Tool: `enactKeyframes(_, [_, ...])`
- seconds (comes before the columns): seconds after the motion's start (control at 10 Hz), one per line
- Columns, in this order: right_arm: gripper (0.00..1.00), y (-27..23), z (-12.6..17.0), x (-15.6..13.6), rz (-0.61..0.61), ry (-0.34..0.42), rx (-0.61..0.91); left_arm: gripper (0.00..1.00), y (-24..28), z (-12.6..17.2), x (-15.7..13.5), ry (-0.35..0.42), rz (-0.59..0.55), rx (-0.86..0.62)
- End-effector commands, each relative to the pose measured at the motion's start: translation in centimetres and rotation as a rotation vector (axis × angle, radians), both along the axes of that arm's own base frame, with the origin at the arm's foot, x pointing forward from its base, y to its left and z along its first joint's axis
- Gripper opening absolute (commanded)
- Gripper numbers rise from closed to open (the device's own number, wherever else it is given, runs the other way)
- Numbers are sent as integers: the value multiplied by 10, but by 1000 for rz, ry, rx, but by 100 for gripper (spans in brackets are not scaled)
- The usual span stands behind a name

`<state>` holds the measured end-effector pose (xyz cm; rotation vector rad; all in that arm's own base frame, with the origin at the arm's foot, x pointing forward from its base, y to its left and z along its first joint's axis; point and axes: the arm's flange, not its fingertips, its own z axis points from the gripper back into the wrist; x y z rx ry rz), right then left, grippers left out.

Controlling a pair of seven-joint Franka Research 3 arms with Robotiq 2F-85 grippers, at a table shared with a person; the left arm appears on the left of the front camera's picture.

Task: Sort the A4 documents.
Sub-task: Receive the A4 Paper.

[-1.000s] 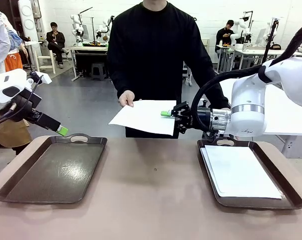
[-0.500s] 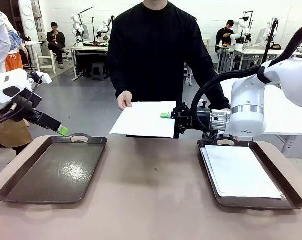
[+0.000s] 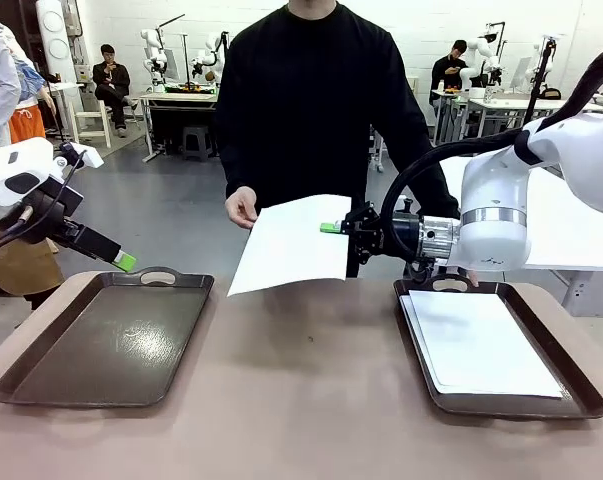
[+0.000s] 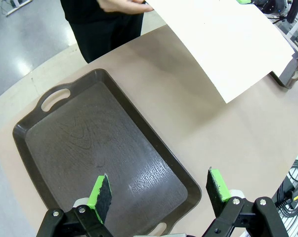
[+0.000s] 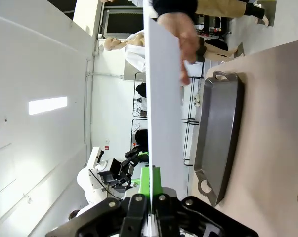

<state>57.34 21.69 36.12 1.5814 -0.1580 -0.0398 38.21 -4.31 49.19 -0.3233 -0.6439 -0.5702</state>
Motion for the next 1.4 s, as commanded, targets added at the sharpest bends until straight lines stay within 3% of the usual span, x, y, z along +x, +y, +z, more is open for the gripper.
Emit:
enactKeyframes(0.0, [0, -1, -2, -1, -4, 4, -5, 100, 2, -1, 1, 1, -4, -9])
enactKeyframes(1.3, [0, -1, -2, -1, -4, 4, -5, 100, 2, -1, 1, 1, -4, -9])
